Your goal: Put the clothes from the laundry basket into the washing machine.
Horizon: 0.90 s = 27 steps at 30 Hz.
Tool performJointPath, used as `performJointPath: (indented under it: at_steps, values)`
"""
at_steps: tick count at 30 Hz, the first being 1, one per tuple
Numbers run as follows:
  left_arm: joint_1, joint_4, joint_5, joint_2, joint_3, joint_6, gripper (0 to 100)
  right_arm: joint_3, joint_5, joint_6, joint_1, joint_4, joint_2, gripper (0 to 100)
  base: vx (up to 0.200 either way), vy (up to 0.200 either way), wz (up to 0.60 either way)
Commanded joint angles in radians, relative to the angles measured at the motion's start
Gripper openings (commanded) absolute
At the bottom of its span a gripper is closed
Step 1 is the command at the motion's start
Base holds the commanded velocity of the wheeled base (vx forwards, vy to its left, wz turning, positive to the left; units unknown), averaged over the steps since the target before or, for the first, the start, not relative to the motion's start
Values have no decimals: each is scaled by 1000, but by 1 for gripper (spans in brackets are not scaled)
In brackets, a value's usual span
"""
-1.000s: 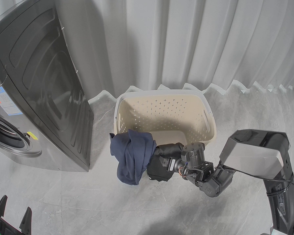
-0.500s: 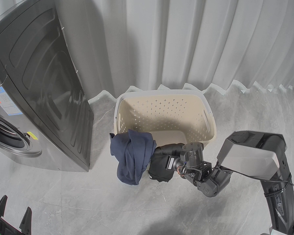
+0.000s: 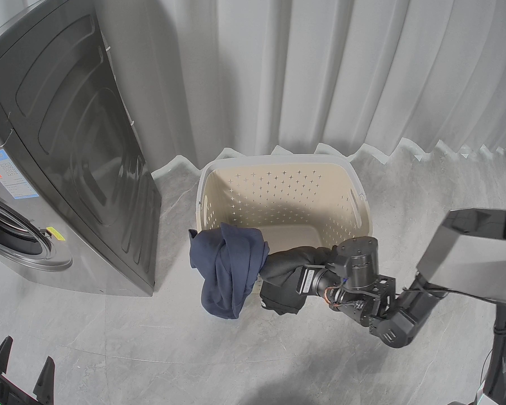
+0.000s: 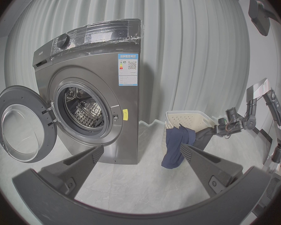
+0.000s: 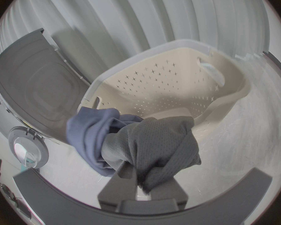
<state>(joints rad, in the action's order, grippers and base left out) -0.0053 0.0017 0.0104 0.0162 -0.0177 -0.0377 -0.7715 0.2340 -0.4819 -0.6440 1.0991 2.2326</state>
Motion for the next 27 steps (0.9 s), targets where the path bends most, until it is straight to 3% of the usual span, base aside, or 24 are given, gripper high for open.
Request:
performJointPath:
  at_steps: [1,2,5,8,11,14,16,27]
  values:
    - [1,0,0,-15,15,1,100,244,-12,5,-66,7,-356,0,0,0,0]
    - [1,0,0,-15,15,1,100,253,-13,5,-69,7,-373,0,0,0,0]
    - [-1,0,0,-15,15,2,100,365,-78,0,-115,15,-550,0,0,0,0]
    - [1,0,0,-15,15,5,100,416,-130,3,-109,33,-662,0,0,0,0]
    - [-1,0,0,-15,15,5,100,425,-130,14,-106,41,-711,0,0,0,0]
    - [1,-2,0,-15,15,7,100,425,-137,68,-108,33,-765,0,0,0,0]
    - [1,-2,0,-15,15,7,100,426,-139,148,-108,44,-777,0,0,0,0]
    - [1,-2,-3,-15,16,10,100,428,-145,197,-124,44,-797,0,0,0,0]
